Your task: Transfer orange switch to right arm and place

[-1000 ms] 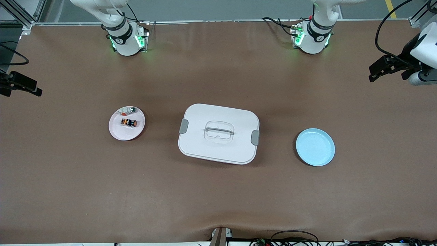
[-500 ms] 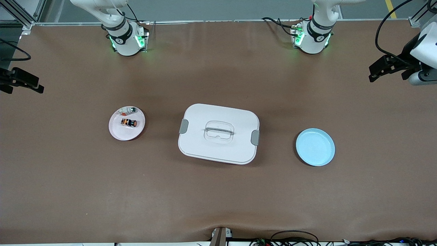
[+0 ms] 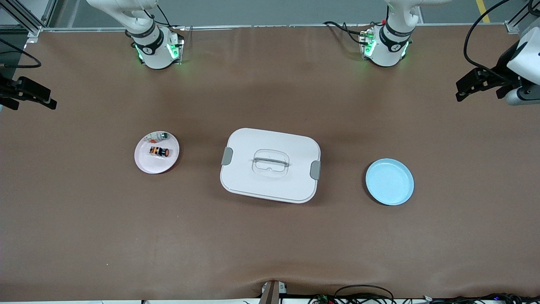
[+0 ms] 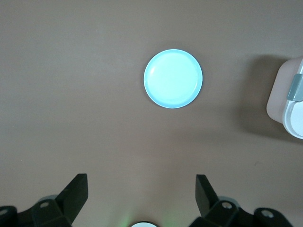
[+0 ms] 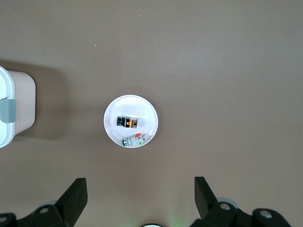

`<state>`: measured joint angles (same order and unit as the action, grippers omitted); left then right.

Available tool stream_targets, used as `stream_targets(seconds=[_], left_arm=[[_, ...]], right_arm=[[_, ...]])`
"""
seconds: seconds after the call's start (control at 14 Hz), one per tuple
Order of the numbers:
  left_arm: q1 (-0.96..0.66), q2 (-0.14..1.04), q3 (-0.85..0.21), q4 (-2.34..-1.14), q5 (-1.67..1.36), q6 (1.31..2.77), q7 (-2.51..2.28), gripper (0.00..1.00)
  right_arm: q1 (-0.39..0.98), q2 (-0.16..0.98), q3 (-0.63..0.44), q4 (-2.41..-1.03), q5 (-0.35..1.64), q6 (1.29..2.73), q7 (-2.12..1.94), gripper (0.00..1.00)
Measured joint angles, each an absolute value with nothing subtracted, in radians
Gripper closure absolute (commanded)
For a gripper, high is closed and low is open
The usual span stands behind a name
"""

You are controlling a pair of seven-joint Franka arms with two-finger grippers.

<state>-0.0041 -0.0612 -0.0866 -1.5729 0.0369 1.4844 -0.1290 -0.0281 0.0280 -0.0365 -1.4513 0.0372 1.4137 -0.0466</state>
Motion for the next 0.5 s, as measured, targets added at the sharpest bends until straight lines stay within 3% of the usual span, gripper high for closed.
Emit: stream_targets(seconds=[0.5], left_arm=[[-0.004, -0.064, -0.087, -1.573, 0.037, 1.482, -0.122, 0.0]], right_arm=[[-0.028, 0.028, -0.036, -1.454, 0.037, 1.409, -0.046, 0.0]])
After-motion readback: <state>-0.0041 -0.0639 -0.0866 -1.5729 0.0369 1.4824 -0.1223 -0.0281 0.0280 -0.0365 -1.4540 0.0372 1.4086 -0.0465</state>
